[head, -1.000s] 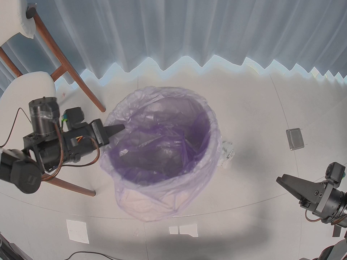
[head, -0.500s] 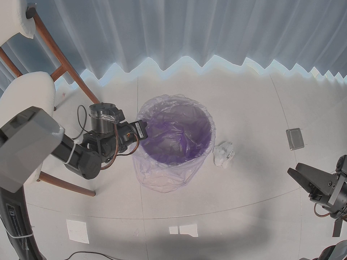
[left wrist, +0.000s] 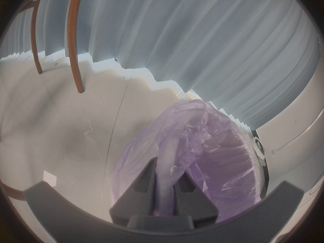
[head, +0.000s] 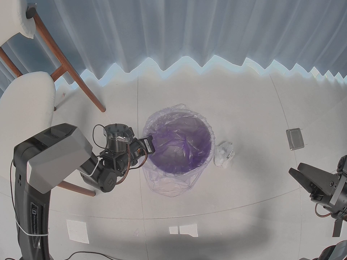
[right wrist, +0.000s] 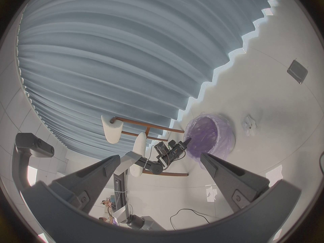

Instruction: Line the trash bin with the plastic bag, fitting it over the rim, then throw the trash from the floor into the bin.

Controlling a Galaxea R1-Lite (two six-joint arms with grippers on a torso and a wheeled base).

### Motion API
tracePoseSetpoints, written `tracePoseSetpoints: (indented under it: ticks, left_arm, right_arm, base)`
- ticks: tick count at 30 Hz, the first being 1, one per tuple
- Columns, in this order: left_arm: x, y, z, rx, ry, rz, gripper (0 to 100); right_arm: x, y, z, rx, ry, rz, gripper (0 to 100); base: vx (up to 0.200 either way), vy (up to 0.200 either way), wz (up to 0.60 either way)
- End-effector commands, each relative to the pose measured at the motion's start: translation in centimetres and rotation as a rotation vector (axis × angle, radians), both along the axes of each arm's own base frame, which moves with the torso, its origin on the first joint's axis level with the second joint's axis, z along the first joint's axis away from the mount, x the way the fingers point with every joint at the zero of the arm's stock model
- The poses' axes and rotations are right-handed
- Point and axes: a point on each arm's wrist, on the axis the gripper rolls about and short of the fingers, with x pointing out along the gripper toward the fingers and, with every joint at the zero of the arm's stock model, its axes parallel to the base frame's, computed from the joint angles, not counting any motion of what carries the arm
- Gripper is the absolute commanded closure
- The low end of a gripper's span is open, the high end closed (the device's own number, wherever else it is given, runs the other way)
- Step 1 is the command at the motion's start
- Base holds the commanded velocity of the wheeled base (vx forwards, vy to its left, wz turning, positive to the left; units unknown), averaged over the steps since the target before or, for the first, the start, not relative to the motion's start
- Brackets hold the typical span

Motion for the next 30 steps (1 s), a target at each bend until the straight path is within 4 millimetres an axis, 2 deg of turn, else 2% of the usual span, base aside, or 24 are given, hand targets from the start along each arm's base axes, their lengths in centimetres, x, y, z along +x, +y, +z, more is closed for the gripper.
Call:
tracePoseSetpoints:
  ticks: [1, 9, 10, 13, 15, 20, 25, 27, 30]
  left_arm:
    - [0.0, 0.0, -1.1, 0.008, 0.025, 0.002, 100]
    - [-0.8, 0.5, -1.9, 0.015, 0.049, -0.005, 100]
    - [-0.9, 0.5, -1.9, 0.014, 0.045, -0.006, 0]
    - [-1.4, 0.5, -1.8, 0.006, 0.015, 0.002, 0]
    - [-2.4, 0.9, -2.0, -0.001, -0.002, -0.001, 0]
    - [-4.5, 2.2, -0.9, -0.015, -0.038, 0.002, 0]
    - [-7.8, 3.6, 3.5, -0.082, -0.186, -0.044, 0]
    - [-9.7, 4.3, 6.7, -0.120, -0.293, -0.094, 0]
    - [-13.1, 5.1, 12.8, -0.168, -0.452, -0.160, 0]
  right_arm:
    - [0.0, 0.0, 0.0, -0.001, 0.001, 0.001, 0]
    - [0.1, 0.1, -0.1, -0.003, 0.010, 0.001, 0]
    - [0.1, 0.1, -0.1, -0.002, 0.009, 0.001, 0]
    - [0.1, 0.1, 0.0, -0.001, 0.006, 0.002, 0]
    - [0.1, 0.1, -0.1, -0.003, 0.008, 0.002, 0]
    - [0.2, 0.1, -0.2, -0.005, 0.016, 0.003, 0]
    - [0.3, 0.2, -0.2, -0.006, 0.020, 0.003, 0]
    - [0.6, 0.4, -0.2, -0.009, 0.034, 0.003, 0]
    - [1.8, 1.1, -0.4, -0.029, 0.069, -0.002, 0]
  base:
    - [0.000, 0.000, 0.00]
    - [0.000, 0.000, 0.00]
    - [0.000, 0.000, 0.00]
    - [0.000, 0.000, 0.00]
    - [0.000, 0.000, 0.00]
    - [0.000, 0.000, 0.00]
    - [0.000, 0.000, 0.00]
    - [0.000, 0.000, 0.00]
    - [0.000, 0.000, 0.00]
